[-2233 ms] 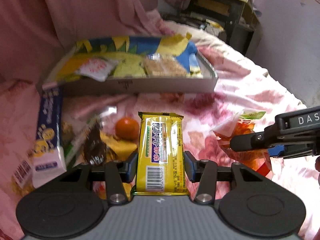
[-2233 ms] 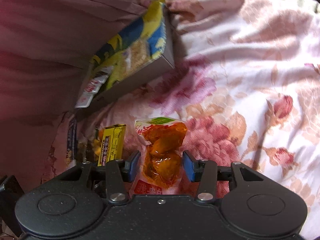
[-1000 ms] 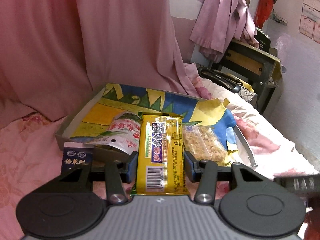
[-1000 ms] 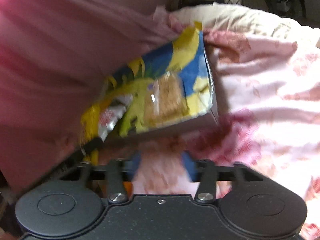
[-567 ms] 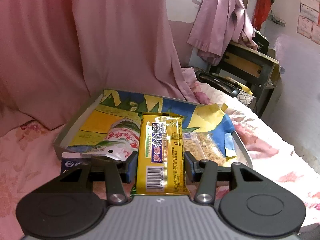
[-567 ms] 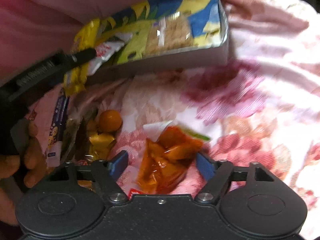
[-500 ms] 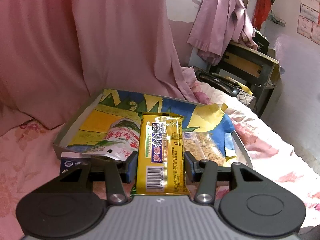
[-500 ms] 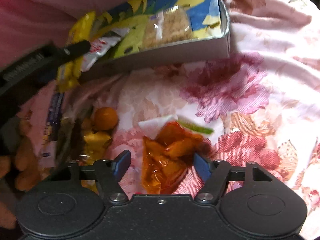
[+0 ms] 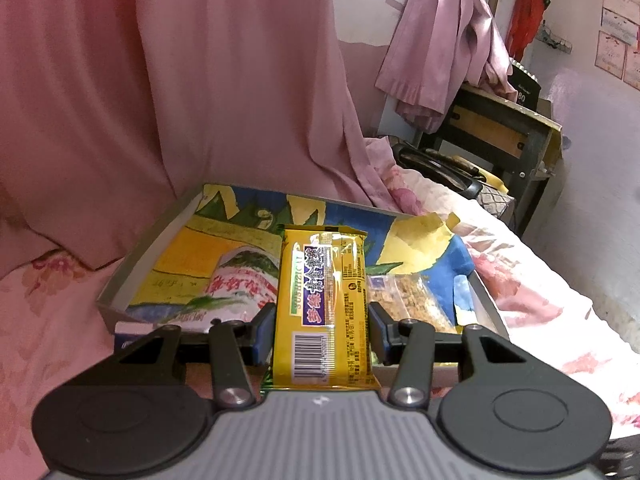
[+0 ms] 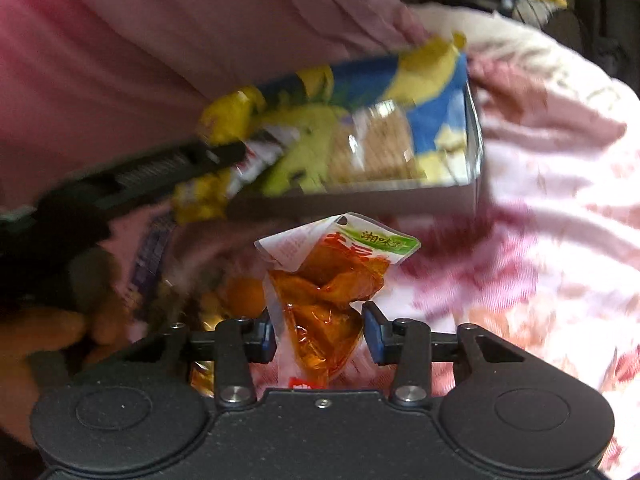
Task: Organize snacks
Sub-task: 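Lower the wafer bar into the tray with left gripper while right carries the orange pouch over it, then lower the orange pouch into the tray and open the right gripper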
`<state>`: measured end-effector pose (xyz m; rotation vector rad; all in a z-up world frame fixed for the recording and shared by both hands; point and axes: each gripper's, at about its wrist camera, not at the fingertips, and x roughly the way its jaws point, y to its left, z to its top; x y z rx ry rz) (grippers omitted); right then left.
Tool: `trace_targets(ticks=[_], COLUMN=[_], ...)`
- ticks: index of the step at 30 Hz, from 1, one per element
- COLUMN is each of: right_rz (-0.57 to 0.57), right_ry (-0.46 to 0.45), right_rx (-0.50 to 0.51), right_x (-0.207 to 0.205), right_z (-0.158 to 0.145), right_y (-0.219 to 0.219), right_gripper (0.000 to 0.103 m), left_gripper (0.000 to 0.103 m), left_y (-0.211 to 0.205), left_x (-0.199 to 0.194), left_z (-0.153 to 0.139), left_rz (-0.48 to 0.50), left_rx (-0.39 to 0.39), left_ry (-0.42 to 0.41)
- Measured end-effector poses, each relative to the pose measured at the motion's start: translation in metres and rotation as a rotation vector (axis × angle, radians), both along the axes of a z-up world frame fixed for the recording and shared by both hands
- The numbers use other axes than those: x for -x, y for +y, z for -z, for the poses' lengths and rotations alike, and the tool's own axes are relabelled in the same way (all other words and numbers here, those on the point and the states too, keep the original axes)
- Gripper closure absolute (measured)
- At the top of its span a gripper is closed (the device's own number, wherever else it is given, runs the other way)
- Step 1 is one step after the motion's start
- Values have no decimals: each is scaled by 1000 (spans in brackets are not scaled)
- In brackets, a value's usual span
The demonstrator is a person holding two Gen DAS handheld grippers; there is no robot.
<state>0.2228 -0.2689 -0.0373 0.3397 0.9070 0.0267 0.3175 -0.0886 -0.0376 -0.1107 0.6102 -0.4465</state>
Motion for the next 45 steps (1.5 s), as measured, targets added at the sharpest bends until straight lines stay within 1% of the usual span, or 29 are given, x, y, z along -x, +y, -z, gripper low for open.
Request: trace_targets(ticks=[3,7,11,14,16,21,25,28,31,37,38,40,41,42,43,44,45], right_rz=[9,72,134,162,168,155,145,147,138,138,140,144,147,150,152,151,150], right_ry=[-72,-194,-319,-362,-367,-340,-293,-262,-250,-259,-260,-267,-273,-281,-292,-309,-325], right_rx=[-2,33,83,114,145,196,207,204,208,194,191,186,184,182,180,182,186], right_x=[2,-8,-20,-38,-50,-72,-87,-90,-89,-85,-84,-79,-76,-72,-68,-63,-58], right_z=[-11,-25,-39,-40,-35,-21,-1,9,12,5,4,0,-3,-6,-10,-15,-20], right_y=[-9,-24,-39,-45,-45,-42,-41,-40,-38,-37,-37,-38,-38,-38,-38,-38,-37], right_gripper=[59,59,59,59,59,59,59,59,59,57,56,51,49,45,41,39,33], left_gripper=[51,51,51,51,51,51,51,51,50,48,47,43,38,33,30,25,21], left_y=[-4,-8,-12,-16,-17,-19,-22,-24,-26,-23,-22,-20,-18,-16,-14,-12,-9], left_x=[-8,-16,-23,-27,-29,-31,-30,-29,-28,-25,-24,-21,-19,-17,-14,-12,-9], left_z=[0,3,12,19,22,27,31,32,33,30,28,23,20,16,12,8,3], left_rz=[-1,8,21,25,25,28,33,40,46,37,34,24,16,6,-2,-13,-23], left_rx=[2,10,1,-17,-26,-46,-72,-84,-89,-78,-75,-73,-72,-69,-65,-59,-54], left_ry=[1,1,9,15,16,27,21,19,22,29,29,24,18,11,5,-1,-7])
